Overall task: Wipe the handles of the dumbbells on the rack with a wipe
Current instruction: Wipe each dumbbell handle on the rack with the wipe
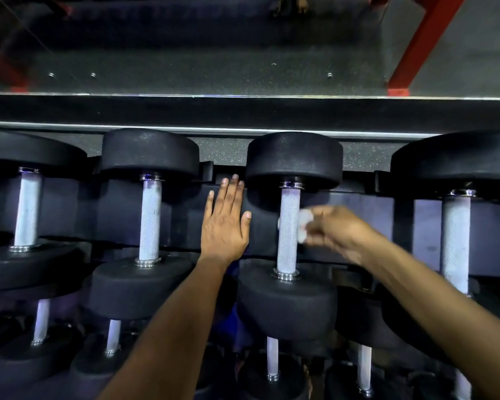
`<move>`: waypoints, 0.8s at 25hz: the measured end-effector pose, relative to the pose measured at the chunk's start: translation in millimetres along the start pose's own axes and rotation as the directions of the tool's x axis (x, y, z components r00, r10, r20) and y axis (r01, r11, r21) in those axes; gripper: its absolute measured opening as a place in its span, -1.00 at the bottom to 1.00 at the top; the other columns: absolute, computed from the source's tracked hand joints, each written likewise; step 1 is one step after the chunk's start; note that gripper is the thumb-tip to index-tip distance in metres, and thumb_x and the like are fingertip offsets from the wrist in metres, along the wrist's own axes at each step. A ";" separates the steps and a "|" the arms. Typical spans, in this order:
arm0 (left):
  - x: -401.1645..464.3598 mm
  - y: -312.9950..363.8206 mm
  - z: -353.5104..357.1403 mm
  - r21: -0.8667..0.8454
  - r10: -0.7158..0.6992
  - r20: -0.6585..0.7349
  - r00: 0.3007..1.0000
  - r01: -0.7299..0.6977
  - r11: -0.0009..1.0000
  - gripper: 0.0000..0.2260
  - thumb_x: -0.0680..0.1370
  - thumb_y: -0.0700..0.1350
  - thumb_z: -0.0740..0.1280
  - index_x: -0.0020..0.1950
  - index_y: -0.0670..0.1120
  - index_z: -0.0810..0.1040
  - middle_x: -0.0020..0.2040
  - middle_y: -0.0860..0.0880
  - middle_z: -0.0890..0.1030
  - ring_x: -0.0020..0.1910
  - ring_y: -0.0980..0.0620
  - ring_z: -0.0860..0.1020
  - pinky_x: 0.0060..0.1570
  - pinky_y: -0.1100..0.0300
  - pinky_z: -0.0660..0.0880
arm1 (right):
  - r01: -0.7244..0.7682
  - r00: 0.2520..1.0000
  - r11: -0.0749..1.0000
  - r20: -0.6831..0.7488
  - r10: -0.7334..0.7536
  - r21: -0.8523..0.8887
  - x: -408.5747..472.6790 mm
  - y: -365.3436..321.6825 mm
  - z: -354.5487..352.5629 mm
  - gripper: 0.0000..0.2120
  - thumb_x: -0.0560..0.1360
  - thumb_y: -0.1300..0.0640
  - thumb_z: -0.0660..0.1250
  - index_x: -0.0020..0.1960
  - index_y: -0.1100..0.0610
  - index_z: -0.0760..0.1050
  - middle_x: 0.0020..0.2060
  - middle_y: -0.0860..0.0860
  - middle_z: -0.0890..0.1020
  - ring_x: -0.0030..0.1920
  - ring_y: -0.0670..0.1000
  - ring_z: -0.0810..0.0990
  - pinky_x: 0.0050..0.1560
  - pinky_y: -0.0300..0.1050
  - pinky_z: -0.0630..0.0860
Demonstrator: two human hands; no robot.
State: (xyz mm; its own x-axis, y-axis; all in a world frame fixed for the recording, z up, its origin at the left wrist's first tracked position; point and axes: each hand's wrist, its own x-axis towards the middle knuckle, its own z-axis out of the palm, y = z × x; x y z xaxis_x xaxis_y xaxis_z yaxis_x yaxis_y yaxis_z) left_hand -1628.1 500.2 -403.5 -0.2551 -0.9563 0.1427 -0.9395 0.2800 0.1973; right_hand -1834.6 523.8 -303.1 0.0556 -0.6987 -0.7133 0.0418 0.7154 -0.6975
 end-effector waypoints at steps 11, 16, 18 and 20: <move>-1.4 0.1 -0.6 -0.027 -0.001 -0.007 1.000 0.000 1.000 -0.46 0.60 -0.01 0.01 0.56 -0.18 0.15 0.58 -0.07 0.10 0.57 0.00 0.00 0.52 -0.01 -0.05 | 0.238 0.888 0.967 -0.384 -0.254 -0.089 11.0 -5.9 10.2 -0.83 0.41 0.28 0.36 -0.35 0.14 0.54 -0.34 0.10 0.59 -0.27 0.05 0.57 -0.10 0.11 0.57; -1.2 -0.2 0.0 -0.016 0.000 0.003 1.000 0.000 1.000 -0.46 0.60 0.00 0.00 0.56 -0.18 0.13 0.58 -0.07 0.10 0.57 0.00 0.00 0.52 0.00 -0.07 | 0.078 0.965 0.899 -0.192 -0.176 -0.432 -28.7 53.3 10.8 -0.74 0.34 0.34 0.40 -0.40 0.02 0.57 -0.34 0.02 0.67 -0.27 -0.03 0.58 -0.03 0.06 0.57; -1.0 0.1 -0.6 -0.019 -0.001 0.002 1.000 0.001 1.000 -0.46 0.60 -0.01 0.00 0.56 -0.18 0.14 0.58 -0.08 0.11 0.56 0.00 0.00 0.52 0.00 -0.07 | 0.184 0.888 0.894 -0.321 -0.329 -0.409 -5.4 28.4 6.8 -0.78 0.35 0.30 0.41 -0.37 0.02 0.56 -0.34 -0.01 0.65 -0.28 -0.06 0.56 -0.10 -0.01 0.55; -1.3 0.1 -0.7 -0.015 -0.002 -0.003 1.000 0.002 1.000 -0.46 0.60 -0.01 -0.01 0.56 -0.18 0.13 0.58 -0.08 0.11 0.56 -0.01 0.01 0.52 -0.01 -0.06 | 0.305 0.785 0.874 -0.421 -0.455 -0.377 1.8 -0.2 10.3 -0.82 0.39 0.24 0.42 -0.29 -0.02 0.56 -0.35 -0.06 0.62 -0.33 -0.12 0.52 -0.25 -0.18 0.49</move>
State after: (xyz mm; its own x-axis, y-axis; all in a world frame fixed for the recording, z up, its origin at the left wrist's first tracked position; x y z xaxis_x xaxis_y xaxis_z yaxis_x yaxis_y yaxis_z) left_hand -1627.8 501.6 -403.0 -0.2522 -0.9568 0.1448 -0.9366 0.2790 0.2122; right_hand -1824.2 522.4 -303.6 -0.3953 -0.8776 -0.2713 -0.3229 0.4093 -0.8533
